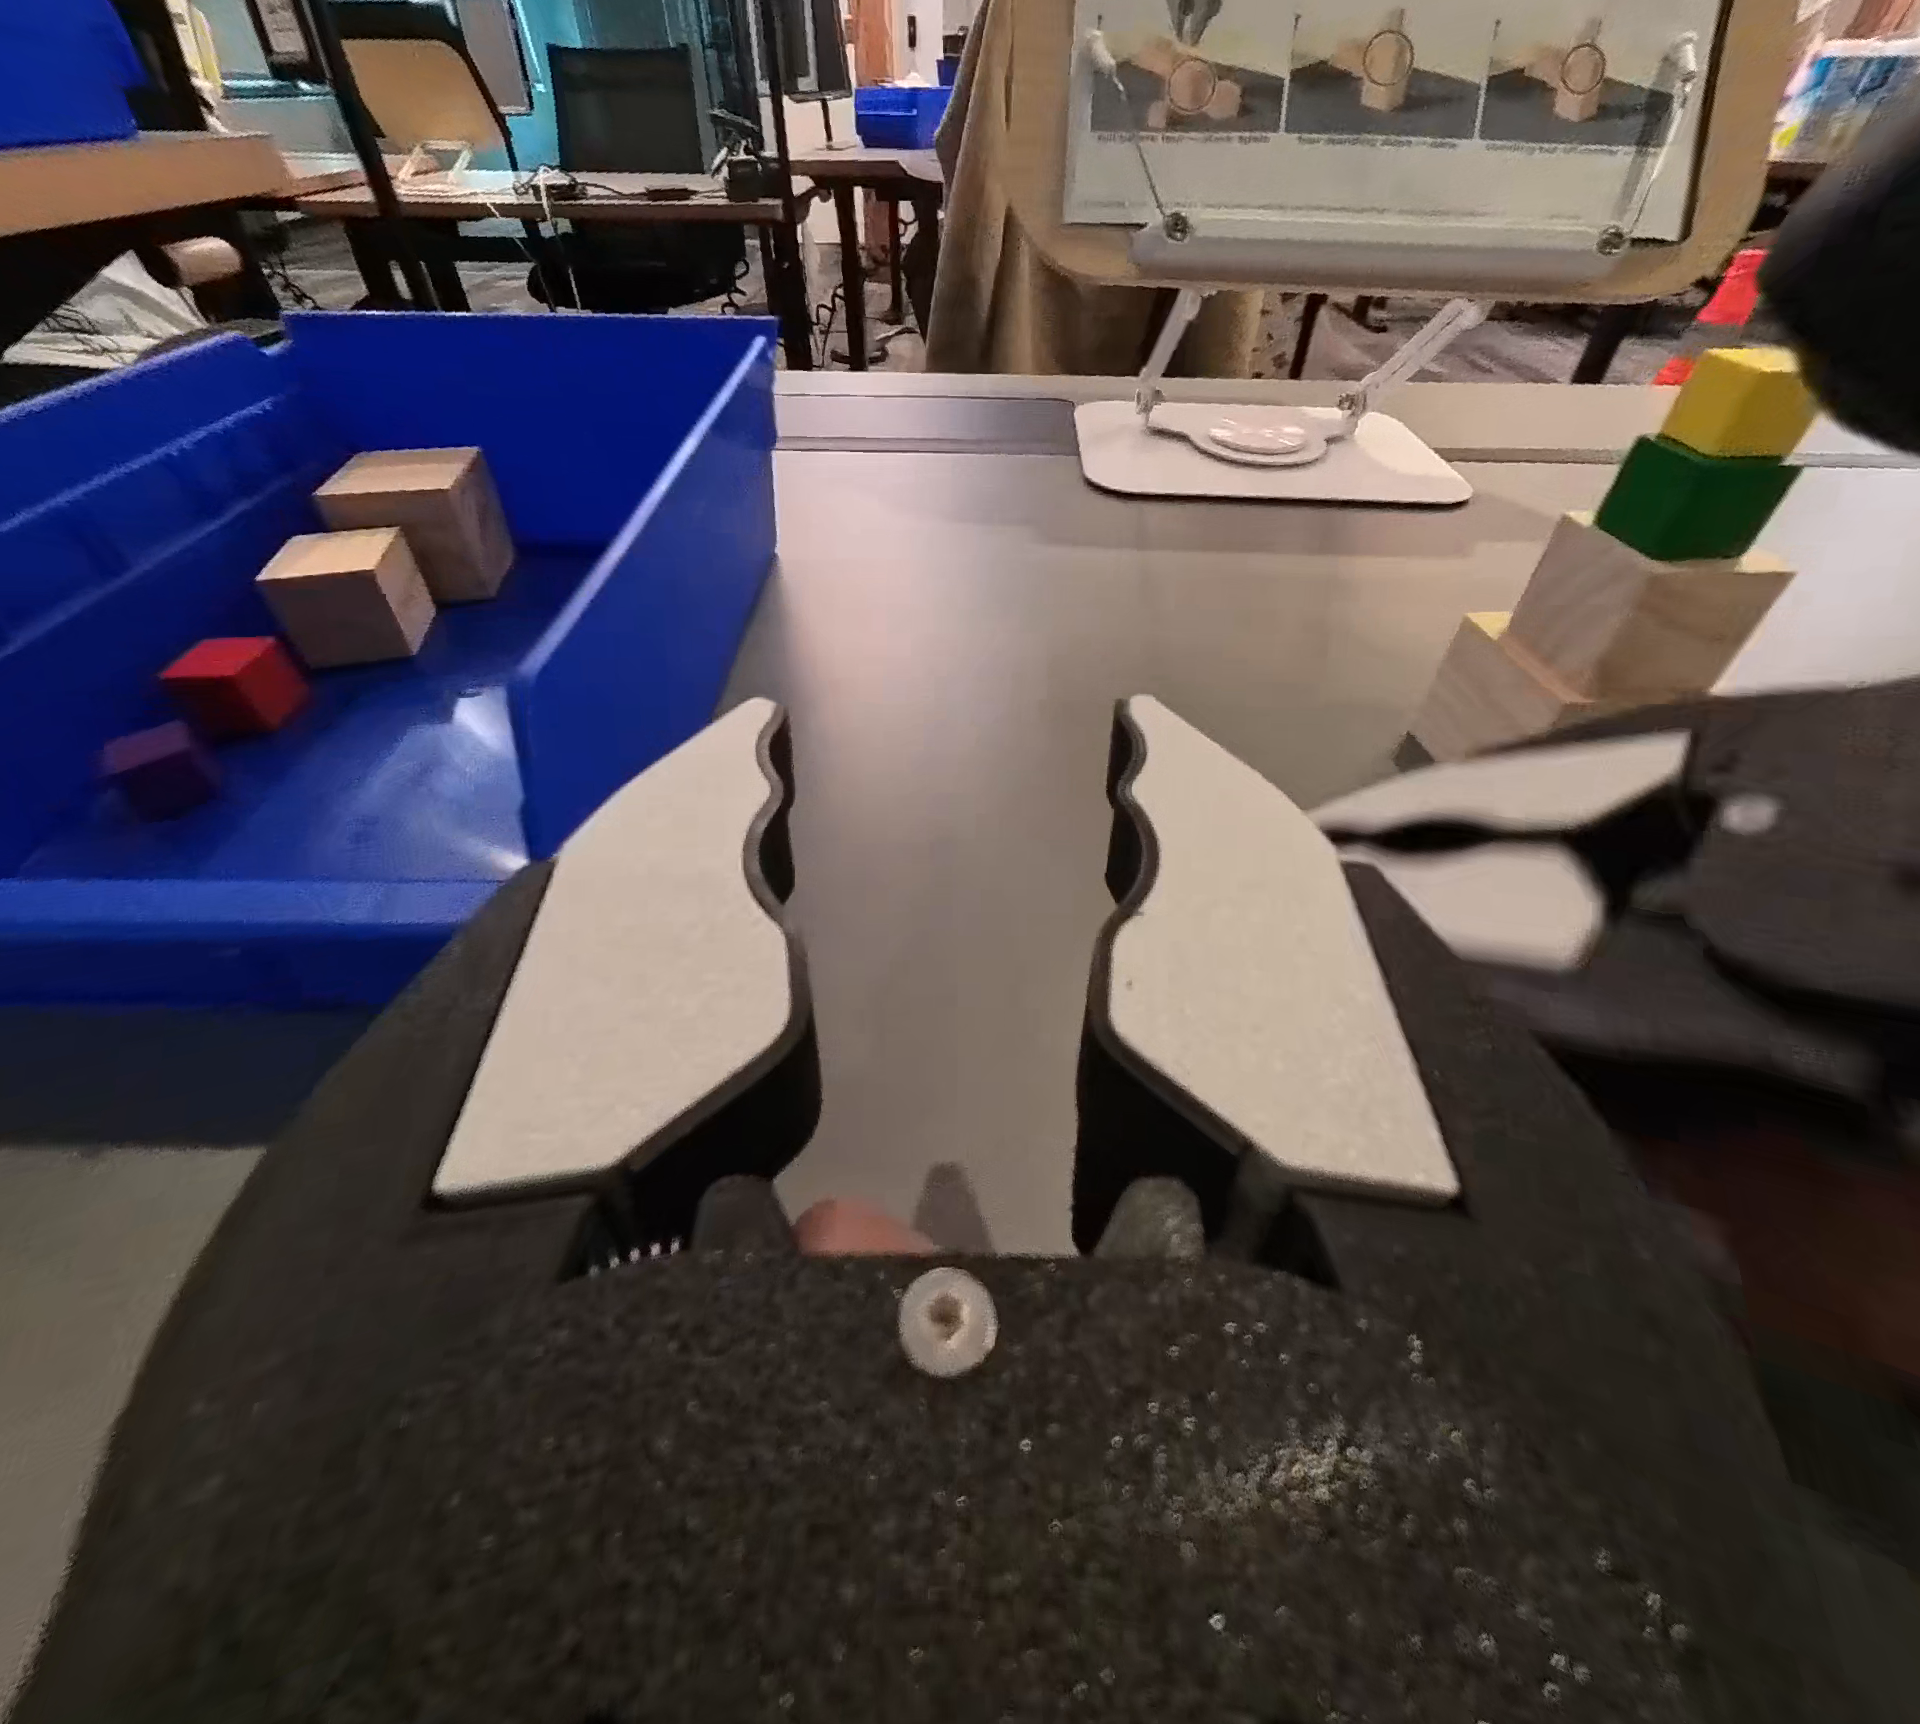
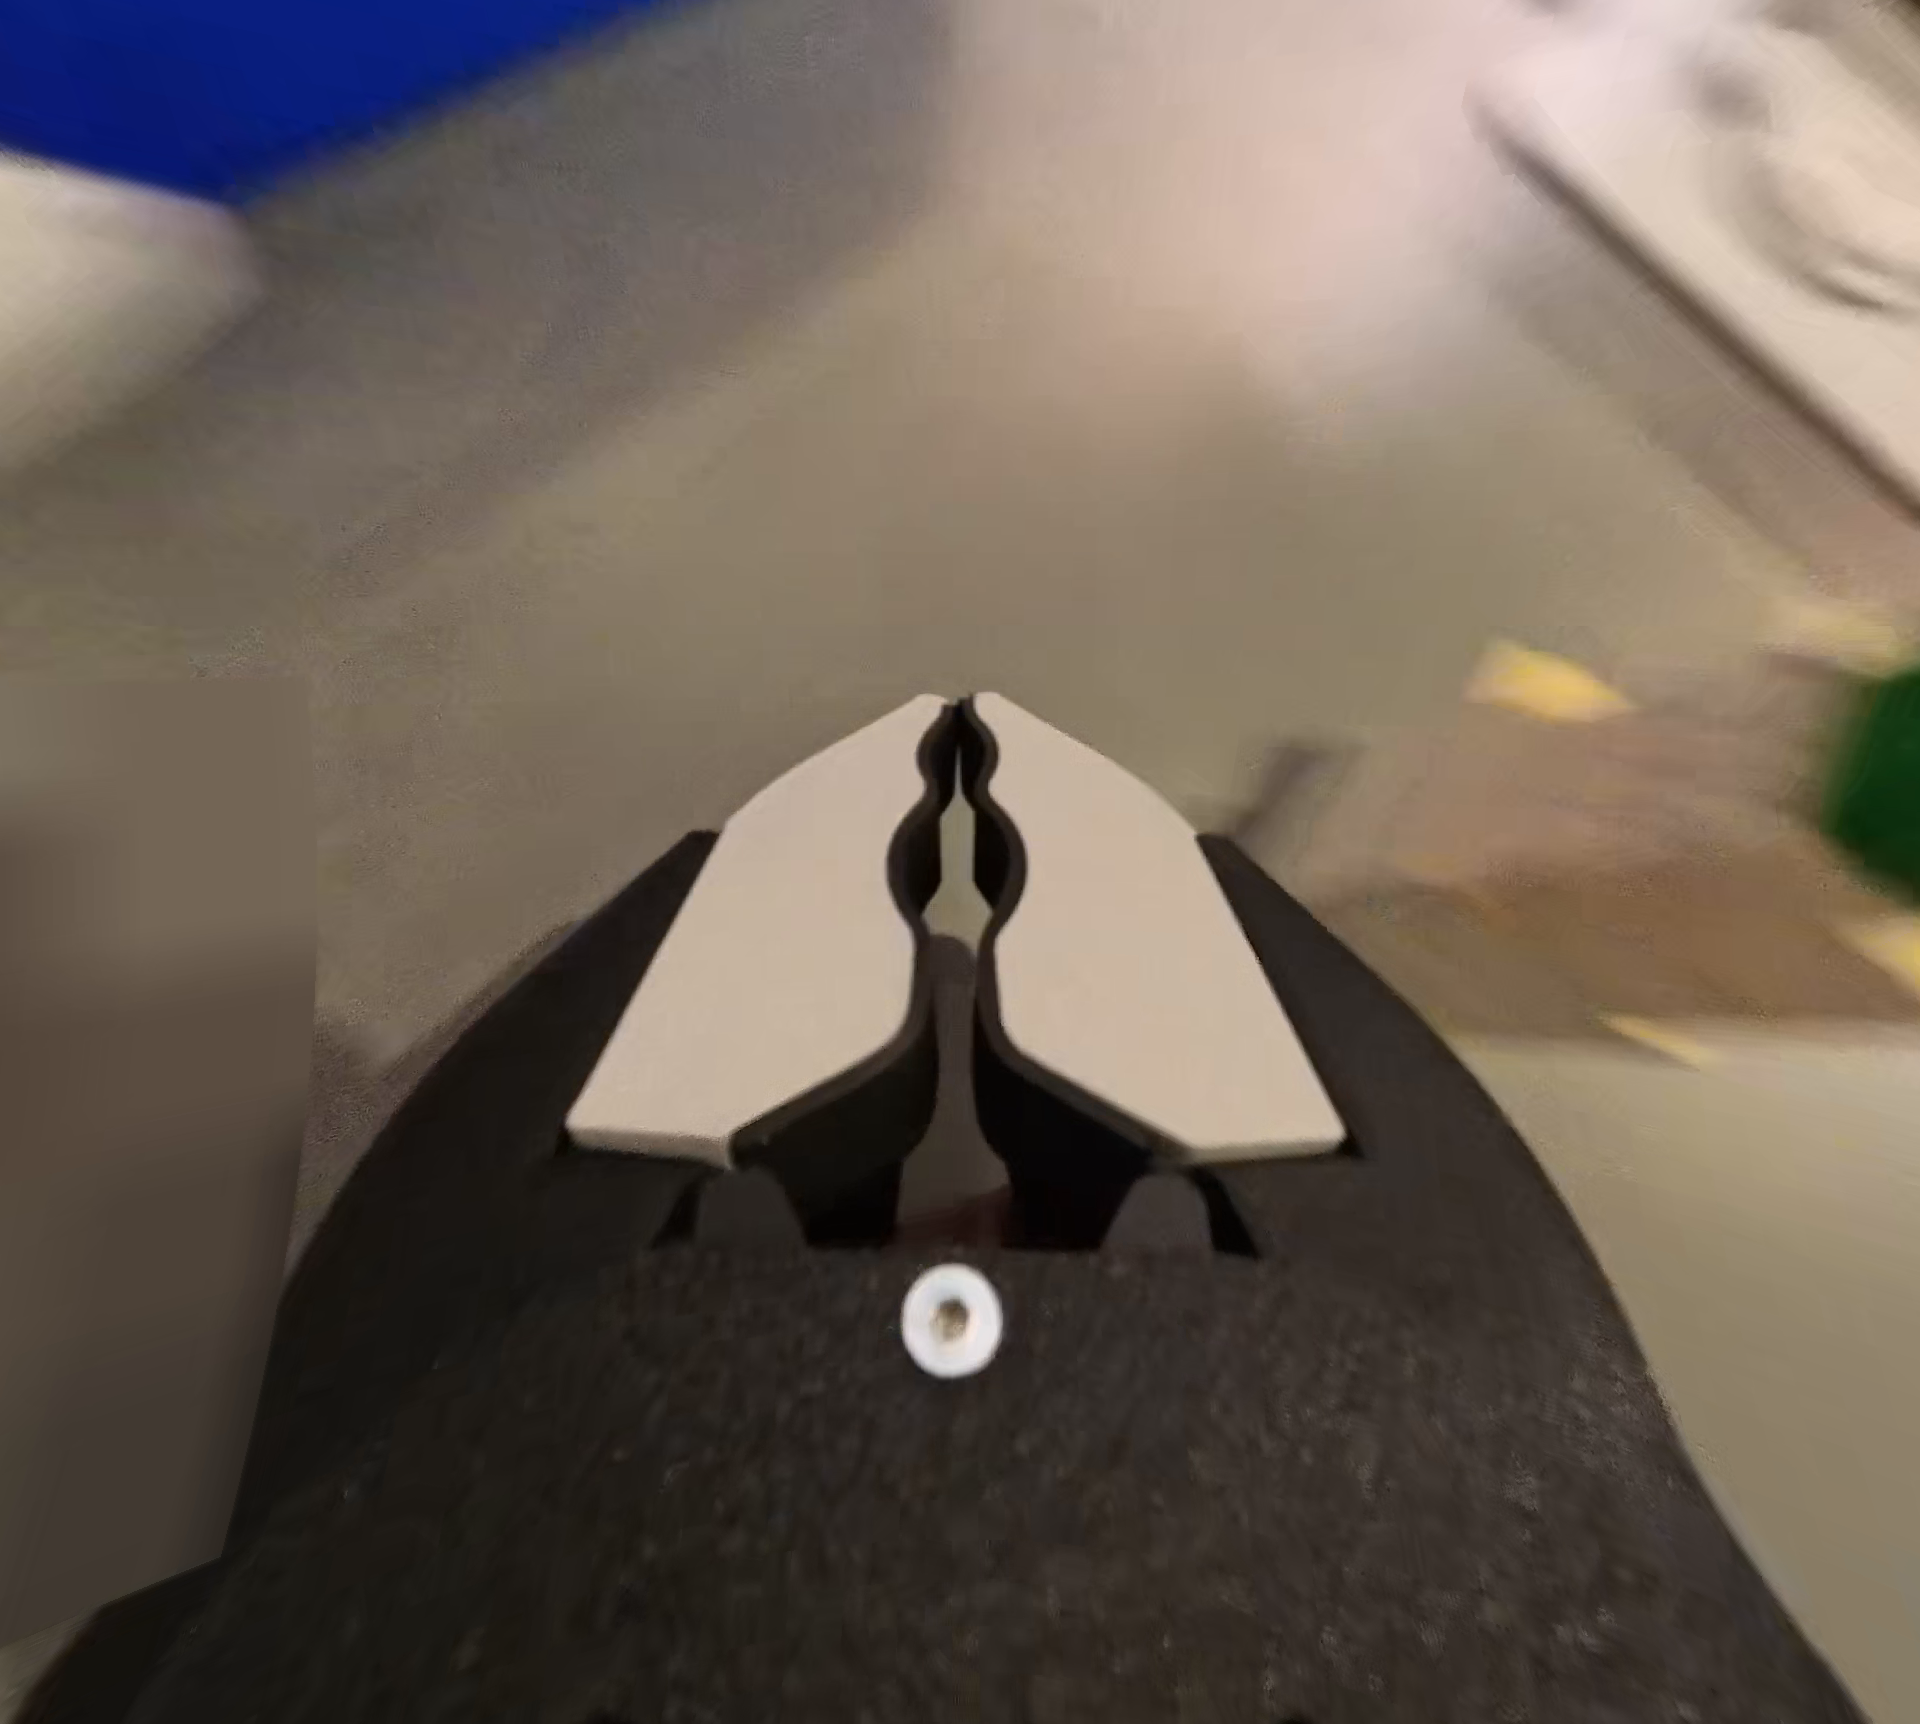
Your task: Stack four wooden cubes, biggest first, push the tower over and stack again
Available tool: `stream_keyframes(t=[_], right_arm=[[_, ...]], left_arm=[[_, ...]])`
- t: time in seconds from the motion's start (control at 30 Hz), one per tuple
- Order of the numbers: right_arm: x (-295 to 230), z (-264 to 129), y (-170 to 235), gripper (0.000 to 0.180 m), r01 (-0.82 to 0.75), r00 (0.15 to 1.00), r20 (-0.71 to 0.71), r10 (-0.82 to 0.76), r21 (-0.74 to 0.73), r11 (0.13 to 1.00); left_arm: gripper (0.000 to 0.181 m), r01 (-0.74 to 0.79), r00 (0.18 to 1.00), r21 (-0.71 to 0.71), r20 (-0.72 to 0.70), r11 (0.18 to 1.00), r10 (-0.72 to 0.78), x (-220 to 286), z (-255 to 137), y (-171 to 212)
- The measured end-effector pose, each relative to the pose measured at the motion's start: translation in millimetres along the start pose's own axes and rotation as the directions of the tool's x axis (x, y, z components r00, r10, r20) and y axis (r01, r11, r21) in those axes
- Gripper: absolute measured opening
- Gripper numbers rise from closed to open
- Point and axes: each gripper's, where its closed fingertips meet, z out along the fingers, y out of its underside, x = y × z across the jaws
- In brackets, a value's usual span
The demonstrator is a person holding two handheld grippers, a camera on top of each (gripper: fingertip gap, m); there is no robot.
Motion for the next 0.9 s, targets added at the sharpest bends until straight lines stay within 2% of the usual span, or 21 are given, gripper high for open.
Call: stream_keyframes(t=[0.03, 0.07, 0.13, 0.17, 0.23, 0.3, 0.4, 0.57, 0.6, 0.73, 0.9], right_arm=[[59.4, -3.5, 14.7, 0.000, -0.045, 0.989, -0.145, 0.041, -0.022, 0.999], [102.1, -12.3, 34.8, 0.000, -0.163, 0.974, -0.162, 0.155, -0.034, 0.986], [158.6, -37.1, 68.7, 0.000, -0.235, 0.955, -0.197, 0.223, -0.038, 0.971], [152.6, -53.0, 67.8, 0.000, -0.221, 0.968, -0.121, 0.221, 0.013, 0.975], [129.3, -81.7, 74.0, 0.000, -0.101, 0.990, -0.090, 0.105, 0.051, 0.994], [115.1, -102.3, 85.5, 0.000, -0.138, 0.989, -0.035, 0.142, 0.092, 0.986], [125.3, -129.1, 100.3, 0.001, -0.219, 0.974, -0.018, 0.226, 0.181, 0.959], [154.5, -161.5, 108.4, 0.029, -0.299, 0.941, -0.033, 0.338, 0.389, 0.871], [158.9, -162.0, 112.9, 0.034, -0.294, 0.937, -0.068, 0.343, 0.379, 0.878], [156.8, -155.7, 118.9, 0.036, -0.317, 0.934, -0.055, 0.352, 0.321, 0.892], [154.6, -156.1, 117.5, 0.035, -0.277, 0.944, -0.084, 0.319, 0.323, 0.905]], left_arm=[[0.058, -0.004, 1.000, -0.002, -0.014, 1.000, 0.003, 2.2, 0.1, 0.5], [0.058, -0.017, 1.000, 0.000, -0.021, 1.000, 0.017, 4.7, -0.7, 0.4], [0.059, -0.063, 0.997, 0.014, -0.040, 0.998, 0.063, 13.4, -3.5, -0.2], [0.058, -0.088, 0.995, 0.019, -0.047, 0.996, 0.089, 18.6, -4.8, -0.1], [0.061, -0.125, 0.989, 0.021, -0.079, 0.992, 0.127, 31.7, -7.3, 1.4], [0.063, -0.123, 0.985, 0.006, -0.121, 0.992, 0.123, 48.0, -10.3, 4.2], [0.065, -0.129, 0.976, -0.027, -0.180, 0.991, 0.122, 73.7, -9.8, 9.8], [0.067, -0.128, 0.979, -0.036, -0.162, 0.991, 0.121, 81.2, -0.2, 10.1], [0.067, -0.115, 0.980, -0.038, -0.168, 0.993, 0.107, 81.3, 1.5, 9.7], [0.068, -0.077, 0.984, -0.078, -0.167, 0.994, 0.063, 77.6, 6.6, 13.2], [0.066, -0.081, 0.984, -0.034, -0.164, 0.996, 0.075, 78.0, 2.4, 7.8]])
